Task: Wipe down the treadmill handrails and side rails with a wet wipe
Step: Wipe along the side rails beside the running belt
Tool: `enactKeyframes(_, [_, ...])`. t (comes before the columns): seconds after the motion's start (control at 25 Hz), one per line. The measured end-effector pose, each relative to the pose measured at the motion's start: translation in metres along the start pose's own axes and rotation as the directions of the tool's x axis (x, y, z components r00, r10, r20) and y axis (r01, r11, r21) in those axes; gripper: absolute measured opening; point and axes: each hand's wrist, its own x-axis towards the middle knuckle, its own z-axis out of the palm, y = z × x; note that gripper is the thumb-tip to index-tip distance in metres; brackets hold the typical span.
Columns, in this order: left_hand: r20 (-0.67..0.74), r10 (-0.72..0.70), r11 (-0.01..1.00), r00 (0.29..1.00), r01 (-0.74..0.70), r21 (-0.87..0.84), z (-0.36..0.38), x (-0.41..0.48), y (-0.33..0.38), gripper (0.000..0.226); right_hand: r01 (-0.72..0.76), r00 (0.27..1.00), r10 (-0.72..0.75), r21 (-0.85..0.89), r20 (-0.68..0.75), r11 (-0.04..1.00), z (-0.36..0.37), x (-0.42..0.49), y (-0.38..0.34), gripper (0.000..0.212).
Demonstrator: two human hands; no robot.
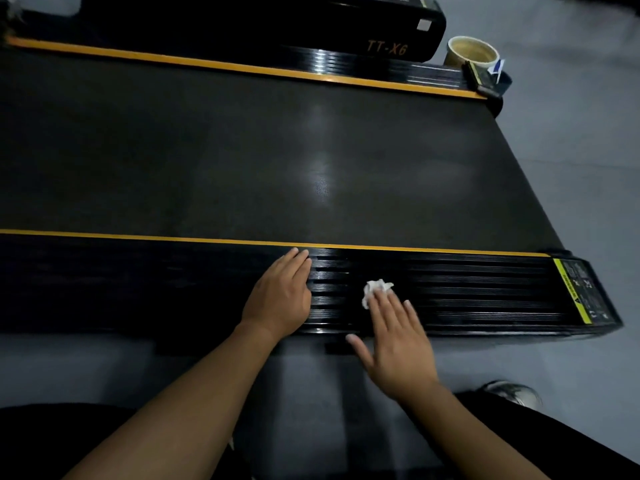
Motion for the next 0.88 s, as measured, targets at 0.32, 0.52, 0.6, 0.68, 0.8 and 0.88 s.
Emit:
enactKeyframes(0.32, [0.008,0.03,0.999,1.0,-0.03,-0.038,-0.002,0.0,-0.006,0.061,0.106,0.993,-0.108,0.041,0.045,0.993,0.005,0.003,-0.032,0.084])
enactKeyframes(0.52, [0.01,0.022,0.999,1.0,-0.023,0.049,-0.026,-0.018,-0.066,0.061,0.073,0.996,-0.069,0.071,-0.05,0.995,0.004,0.006,-0.036,0.081])
enactKeyframes(0.6, [-0.01,0.018,0.998,1.0,-0.017,0.056,-0.027,-0.024,-0.078,0.058,0.091,0.996,-0.09,0.112,-0.015,0.99,0.01,0.009,-0.082,0.087])
enactKeyframes(0.68, [-0.046,-0.005,0.999,0.999,0.007,0.033,-0.023,-0.024,-0.077,0.055,0.201,0.978,-0.206,0.145,0.019,0.969,0.014,0.011,-0.12,0.088])
enactKeyframes(0.8, [-0.076,-0.035,0.999,0.997,0.035,-0.009,-0.019,-0.022,-0.076,0.054,0.309,0.951,-0.309,0.038,-0.007,0.95,0.015,0.018,-0.093,0.082])
enactKeyframes(0.88, [-0.074,-0.032,0.999,0.997,0.032,-0.005,-0.021,-0.024,-0.075,0.054,0.135,0.99,-0.132,0.056,-0.049,0.989,0.013,0.018,-0.064,0.08])
